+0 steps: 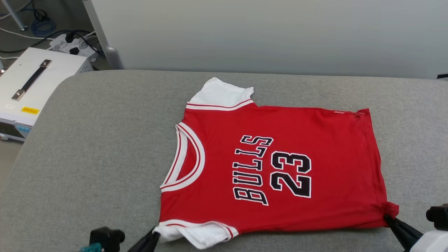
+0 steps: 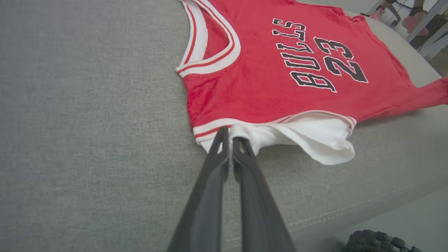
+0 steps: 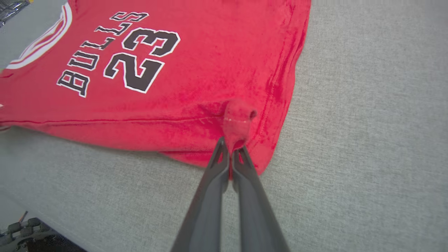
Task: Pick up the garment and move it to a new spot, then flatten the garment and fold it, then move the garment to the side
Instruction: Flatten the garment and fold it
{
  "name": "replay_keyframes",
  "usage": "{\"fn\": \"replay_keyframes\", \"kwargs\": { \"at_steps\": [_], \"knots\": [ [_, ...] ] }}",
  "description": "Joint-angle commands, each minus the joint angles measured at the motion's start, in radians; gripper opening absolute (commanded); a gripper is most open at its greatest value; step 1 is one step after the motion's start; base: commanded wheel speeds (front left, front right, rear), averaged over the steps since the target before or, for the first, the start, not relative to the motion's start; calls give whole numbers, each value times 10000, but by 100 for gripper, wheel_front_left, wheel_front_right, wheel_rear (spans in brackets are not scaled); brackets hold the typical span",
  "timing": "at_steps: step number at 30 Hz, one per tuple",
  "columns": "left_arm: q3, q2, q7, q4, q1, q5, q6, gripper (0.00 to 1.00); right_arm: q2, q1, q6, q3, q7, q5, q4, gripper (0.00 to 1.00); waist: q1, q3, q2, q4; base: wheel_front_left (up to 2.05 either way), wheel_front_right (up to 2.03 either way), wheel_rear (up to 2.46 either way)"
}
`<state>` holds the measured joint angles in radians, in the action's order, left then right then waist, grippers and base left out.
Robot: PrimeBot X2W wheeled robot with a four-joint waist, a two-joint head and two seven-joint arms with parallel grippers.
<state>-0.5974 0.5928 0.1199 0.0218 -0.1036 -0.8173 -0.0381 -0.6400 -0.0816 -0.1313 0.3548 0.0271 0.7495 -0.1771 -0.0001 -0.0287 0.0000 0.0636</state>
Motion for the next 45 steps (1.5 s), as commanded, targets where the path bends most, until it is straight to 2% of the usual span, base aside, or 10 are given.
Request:
{"fn": "replay_keyframes", "kwargs": {
  "at_steps": [1,8,18,26,35,36,37,38,45],
  "knots": [
    [78,20,5,79,531,176,103,0,119,-31,6,-204,62,-132,132,0,1,-118,0,-42,0,0,0],
    [14,-27,-402,897,2502,543,786,0,517,472,6,-905,458,-410,625,0,1,-813,0,-342,0,0,0],
    [-209,-354,-545,2883,5258,810,1513,0,793,1915,6,-1038,872,-564,442,0,1,-2251,0,-750,0,0,0],
    [-900,-696,-390,4696,6605,726,1674,0,887,3010,6,-609,1013,-600,-461,0,1,-2998,0,-878,0,0,0],
    [-2383,-912,234,6025,7195,196,1685,0,1010,3464,6,55,647,-590,-1374,0,1,-3119,0,-833,0,0,0],
    [-2467,-926,340,6135,7222,142,1685,29,1013,3456,6,57,549,-549,-1383,24,1,-3066,0,-816,0,0,0],
    [-2547,-931,483,6279,7254,95,1685,93,1004,3433,6,41,434,-510,-1389,58,1,-2970,0,-795,0,0,0],
    [-2588,-918,608,6389,7287,83,1685,100,969,3414,6,31,339,-524,-1360,100,1,-2899,0,-786,0,0,0],
    [-2793,-501,954,6459,7670,-63,1686,100,649,3035,6,-532,-177,-677,-587,100,1,-2170,0,-557,0,0,0]
  ]
}}
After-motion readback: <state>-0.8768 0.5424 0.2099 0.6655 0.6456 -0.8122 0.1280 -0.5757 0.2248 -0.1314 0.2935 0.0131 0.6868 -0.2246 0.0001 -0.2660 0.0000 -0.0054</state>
